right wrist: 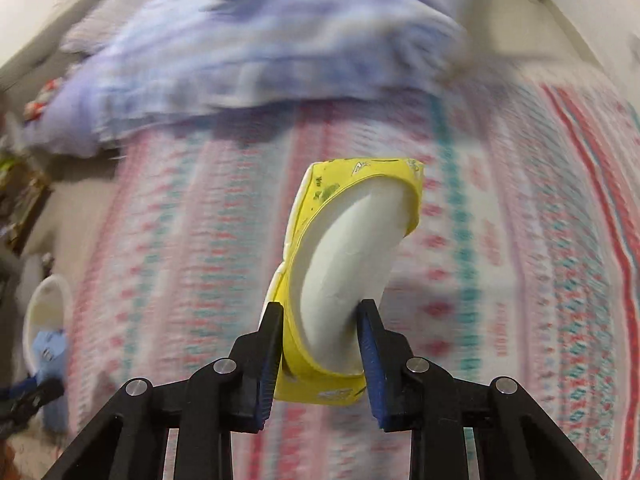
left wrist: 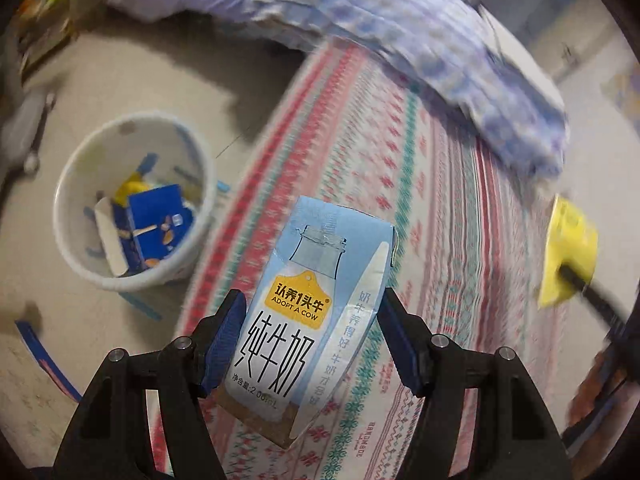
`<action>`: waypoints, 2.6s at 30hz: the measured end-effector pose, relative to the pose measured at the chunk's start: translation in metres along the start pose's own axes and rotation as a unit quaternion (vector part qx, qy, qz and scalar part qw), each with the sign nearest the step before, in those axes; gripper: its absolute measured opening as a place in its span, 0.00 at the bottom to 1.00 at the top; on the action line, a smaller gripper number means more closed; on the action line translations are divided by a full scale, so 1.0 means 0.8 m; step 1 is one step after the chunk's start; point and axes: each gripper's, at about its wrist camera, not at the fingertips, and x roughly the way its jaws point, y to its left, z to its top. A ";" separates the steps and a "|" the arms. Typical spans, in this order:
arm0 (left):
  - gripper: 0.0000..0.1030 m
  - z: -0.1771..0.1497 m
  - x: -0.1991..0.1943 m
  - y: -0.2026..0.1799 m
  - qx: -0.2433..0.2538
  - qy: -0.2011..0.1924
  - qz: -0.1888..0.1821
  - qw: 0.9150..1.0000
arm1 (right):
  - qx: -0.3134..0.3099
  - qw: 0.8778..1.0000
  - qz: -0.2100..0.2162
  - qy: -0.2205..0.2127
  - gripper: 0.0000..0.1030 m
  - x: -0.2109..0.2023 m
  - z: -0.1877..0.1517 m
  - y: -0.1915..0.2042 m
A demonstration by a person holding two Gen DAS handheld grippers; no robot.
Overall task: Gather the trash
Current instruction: 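Grasp the yellow-rimmed container with right tool while left tool carries carton to wastebasket, then drop the carton into the wastebasket with left tool while right tool drops yellow container in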
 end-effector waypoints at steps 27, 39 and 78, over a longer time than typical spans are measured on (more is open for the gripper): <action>0.68 0.078 0.026 0.204 -0.254 -0.080 -0.024 0.964 | -0.118 0.987 0.102 0.041 0.32 0.054 -0.022 0.178; 0.75 0.091 0.039 0.207 -0.236 -0.083 -0.001 0.968 | -0.132 0.983 0.115 0.056 0.33 0.081 -0.023 0.213; 0.75 0.048 -0.087 0.280 -0.327 -0.070 -0.009 0.942 | -0.412 0.911 -0.003 0.000 0.49 0.224 -0.083 0.495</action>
